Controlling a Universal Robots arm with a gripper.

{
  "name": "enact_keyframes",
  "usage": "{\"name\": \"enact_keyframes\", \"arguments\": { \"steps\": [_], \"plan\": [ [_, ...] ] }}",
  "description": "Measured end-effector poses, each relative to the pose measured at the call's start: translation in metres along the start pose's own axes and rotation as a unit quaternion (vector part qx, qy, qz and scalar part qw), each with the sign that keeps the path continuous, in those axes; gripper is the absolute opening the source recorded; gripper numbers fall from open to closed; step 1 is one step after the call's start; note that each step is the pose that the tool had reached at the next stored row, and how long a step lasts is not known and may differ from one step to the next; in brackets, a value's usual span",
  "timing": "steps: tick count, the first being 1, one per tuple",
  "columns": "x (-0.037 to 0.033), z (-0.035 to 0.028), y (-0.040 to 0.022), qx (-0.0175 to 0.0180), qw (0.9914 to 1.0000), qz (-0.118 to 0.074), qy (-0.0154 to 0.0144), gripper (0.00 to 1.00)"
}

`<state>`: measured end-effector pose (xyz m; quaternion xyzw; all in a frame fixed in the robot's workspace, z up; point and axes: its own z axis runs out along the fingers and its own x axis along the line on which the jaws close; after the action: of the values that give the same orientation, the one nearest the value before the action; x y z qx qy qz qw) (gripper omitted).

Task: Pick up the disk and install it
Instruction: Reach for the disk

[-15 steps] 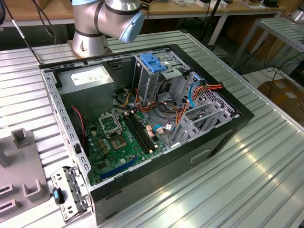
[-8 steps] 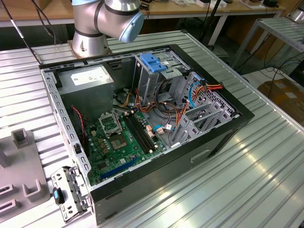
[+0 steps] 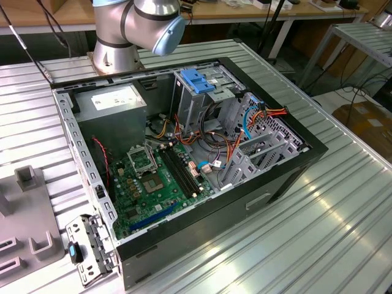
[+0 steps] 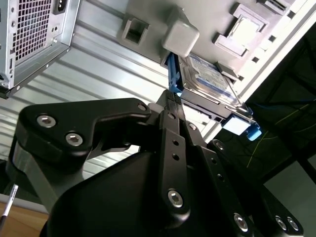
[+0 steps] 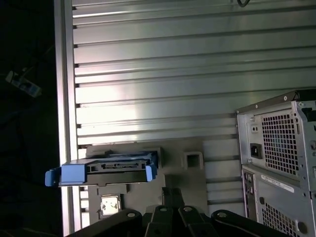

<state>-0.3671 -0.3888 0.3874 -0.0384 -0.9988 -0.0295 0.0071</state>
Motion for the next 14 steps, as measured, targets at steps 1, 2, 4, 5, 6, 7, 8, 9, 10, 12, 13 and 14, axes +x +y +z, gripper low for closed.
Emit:
{"name": "enact_keyframes", "arguments": {
  "steps": [1, 2, 4, 5, 6, 7, 8, 9, 10, 12, 13, 14],
  "plan": [
    [0.0021, 0.0002, 0.0005, -0.0001, 1.0, 0.0, 0.0, 0.1],
    [0.0037, 0.0002, 0.0006, -0.0001, 1.0, 0.0, 0.0, 0.1],
    [0.0072, 0.0003, 0.0012, -0.0001, 1.0, 0.0, 0.0, 0.1],
    [0.0085, 0.0004, 0.0014, -0.0001, 1.0, 0.0, 0.0, 0.1],
    [0.0096, 0.0005, 0.0016, 0.0, 1.0, 0.0, 0.0, 0.1],
    [0.0141, 0.0007, 0.002, -0.0001, 1.0, 0.0, 0.0001, 0.1],
    [0.0186, 0.001, 0.0024, -0.0001, 1.0, 0.0, 0.0, 0.1],
    [0.025, 0.0013, 0.0037, -0.0002, 1.0, 0.0, 0.0001, 0.1],
    [0.0315, 0.0017, 0.0053, -0.0002, 1.0, 0.0, 0.0001, 0.1],
    [0.042, 0.0023, 0.0073, -0.0004, 1.0, 0.0, 0.0001, 0.1],
    [0.0442, 0.0024, 0.0074, -0.0005, 1.0, 0.0, 0.0001, 0.1],
    [0.0482, 0.0024, 0.0074, -0.0005, 1.0, 0.0, 0.0001, 0.1]
  ]
}}
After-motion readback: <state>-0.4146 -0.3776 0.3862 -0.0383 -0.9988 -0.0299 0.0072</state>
